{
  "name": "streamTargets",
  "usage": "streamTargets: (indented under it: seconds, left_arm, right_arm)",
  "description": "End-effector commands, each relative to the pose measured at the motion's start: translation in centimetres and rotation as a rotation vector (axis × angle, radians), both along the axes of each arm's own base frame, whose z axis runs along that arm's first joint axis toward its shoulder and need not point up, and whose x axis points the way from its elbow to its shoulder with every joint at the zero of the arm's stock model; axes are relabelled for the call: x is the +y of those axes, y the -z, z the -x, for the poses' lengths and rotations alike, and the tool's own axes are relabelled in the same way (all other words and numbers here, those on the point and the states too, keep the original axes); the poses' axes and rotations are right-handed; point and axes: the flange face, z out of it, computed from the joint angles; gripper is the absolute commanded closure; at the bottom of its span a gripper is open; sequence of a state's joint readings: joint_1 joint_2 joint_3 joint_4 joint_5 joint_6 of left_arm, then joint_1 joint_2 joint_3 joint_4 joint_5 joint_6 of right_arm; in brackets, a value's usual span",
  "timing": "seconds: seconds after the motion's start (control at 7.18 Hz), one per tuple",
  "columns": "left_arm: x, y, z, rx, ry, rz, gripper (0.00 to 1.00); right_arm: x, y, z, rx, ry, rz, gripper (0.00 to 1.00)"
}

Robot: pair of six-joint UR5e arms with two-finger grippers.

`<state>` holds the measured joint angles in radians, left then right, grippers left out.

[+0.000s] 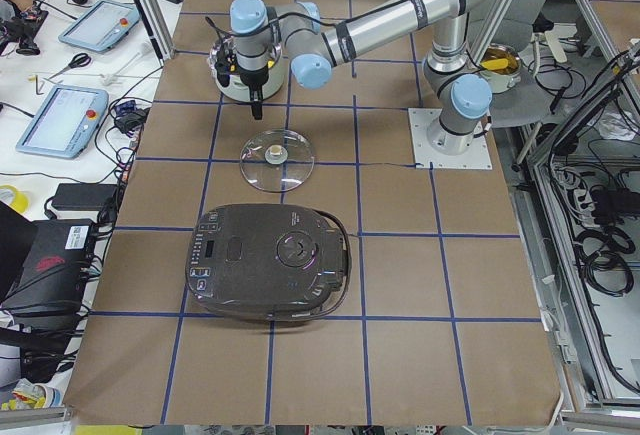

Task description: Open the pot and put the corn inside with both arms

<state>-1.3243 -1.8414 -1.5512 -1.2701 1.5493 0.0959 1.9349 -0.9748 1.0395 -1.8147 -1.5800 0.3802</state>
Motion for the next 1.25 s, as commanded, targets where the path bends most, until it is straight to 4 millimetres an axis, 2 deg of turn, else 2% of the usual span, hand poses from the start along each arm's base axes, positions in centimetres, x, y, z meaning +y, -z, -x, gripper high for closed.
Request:
streamTargets:
  seconds: [0.0, 0.14, 0.28, 0.42, 0.56, 0.7, 0.84, 0.97, 1.11]
  left_arm:
    - [1.5, -5.0, 9.3, -0.031, 0.018, 0.012, 0.03]
    - [3.3, -7.0, 13.0, -0.033, 0.036, 0.044, 0.01]
    - [5.2, -8.6, 15.4, -0.074, 0.079, 0.064, 0.0]
    - [7.3, -11.2, 16.2, -0.074, 0.092, 0.086, 0.0]
    - [9.6, -13.8, 16.3, -0.065, 0.096, 0.109, 0.0]
    - [11.2, -15.1, 16.7, -0.042, 0.101, 0.117, 0.0]
    - [11.7, -15.7, 17.0, 0.0, 0.104, 0.127, 0.0]
    - [11.6, -15.2, 16.9, -0.004, 0.104, 0.119, 0.0]
    - [11.7, -15.3, 16.9, -0.01, 0.105, 0.122, 0.0]
  right_arm:
    - [4.7, -3.2, 9.9, 0.022, 0.112, -0.078, 0.0]
    - [7.6, -3.0, 14.1, 0.041, 0.078, -0.109, 0.0]
    - [10.3, -3.1, 18.3, 0.059, 0.027, -0.128, 0.0]
    - [12.3, -3.3, 21.5, 0.064, 0.05, -0.167, 0.0]
    - [14.1, -4.7, 23.6, 0.071, 0.008, -0.222, 0.0]
    - [15.3, -5.7, 25.5, 0.067, 0.01, -0.253, 0.0]
    - [15.2, -6.1, 26.8, 0.064, 0.032, -0.25, 0.0]
    - [15.4, -6.7, 27.4, 0.063, 0.032, -0.244, 0.0]
    - [16.5, -7.8, 27.2, 0.064, 0.028, -0.244, 0.0]
